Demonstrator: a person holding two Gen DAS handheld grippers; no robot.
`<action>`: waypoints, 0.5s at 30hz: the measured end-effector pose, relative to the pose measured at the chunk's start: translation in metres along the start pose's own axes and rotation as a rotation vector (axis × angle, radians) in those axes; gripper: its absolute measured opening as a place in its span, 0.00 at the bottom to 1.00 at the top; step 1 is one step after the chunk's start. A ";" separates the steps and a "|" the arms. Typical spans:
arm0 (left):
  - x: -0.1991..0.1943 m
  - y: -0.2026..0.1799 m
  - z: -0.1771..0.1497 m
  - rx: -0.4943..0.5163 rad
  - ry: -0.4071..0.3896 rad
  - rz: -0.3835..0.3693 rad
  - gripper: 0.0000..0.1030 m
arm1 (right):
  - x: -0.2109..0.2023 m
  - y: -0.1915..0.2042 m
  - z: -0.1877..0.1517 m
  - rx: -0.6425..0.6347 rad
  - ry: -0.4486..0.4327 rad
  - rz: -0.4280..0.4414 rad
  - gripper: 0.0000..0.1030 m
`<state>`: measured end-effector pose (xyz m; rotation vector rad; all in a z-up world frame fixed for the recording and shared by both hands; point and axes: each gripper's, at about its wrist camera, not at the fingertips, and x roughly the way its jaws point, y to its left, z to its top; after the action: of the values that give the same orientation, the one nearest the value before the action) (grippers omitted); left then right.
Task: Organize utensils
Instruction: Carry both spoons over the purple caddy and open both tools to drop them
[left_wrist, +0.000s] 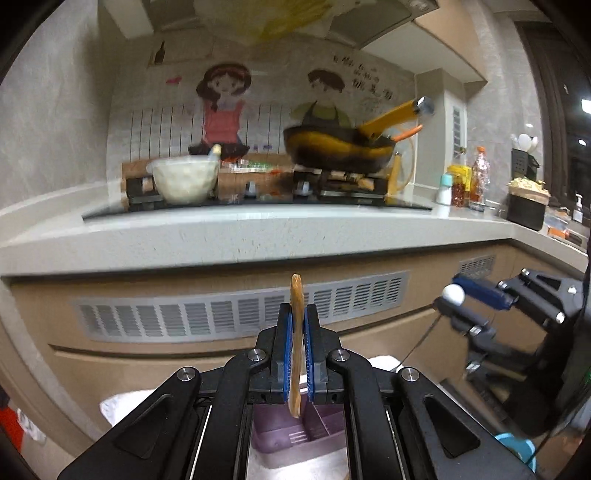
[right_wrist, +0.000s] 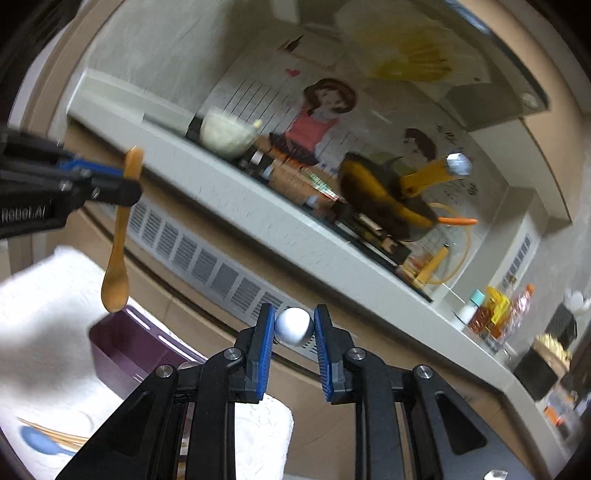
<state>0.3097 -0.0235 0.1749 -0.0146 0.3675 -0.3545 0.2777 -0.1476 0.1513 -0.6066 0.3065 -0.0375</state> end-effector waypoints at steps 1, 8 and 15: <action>0.012 0.004 -0.005 -0.011 0.017 -0.007 0.06 | 0.013 0.008 -0.003 -0.017 0.012 0.000 0.20; 0.077 0.022 -0.054 -0.071 0.158 -0.063 0.08 | 0.079 0.037 -0.037 0.040 0.147 0.181 0.26; 0.091 0.036 -0.088 -0.112 0.201 -0.063 0.37 | 0.100 0.033 -0.065 0.203 0.191 0.277 0.67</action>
<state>0.3697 -0.0167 0.0579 -0.1008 0.5863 -0.3990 0.3518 -0.1690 0.0547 -0.3556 0.5628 0.1389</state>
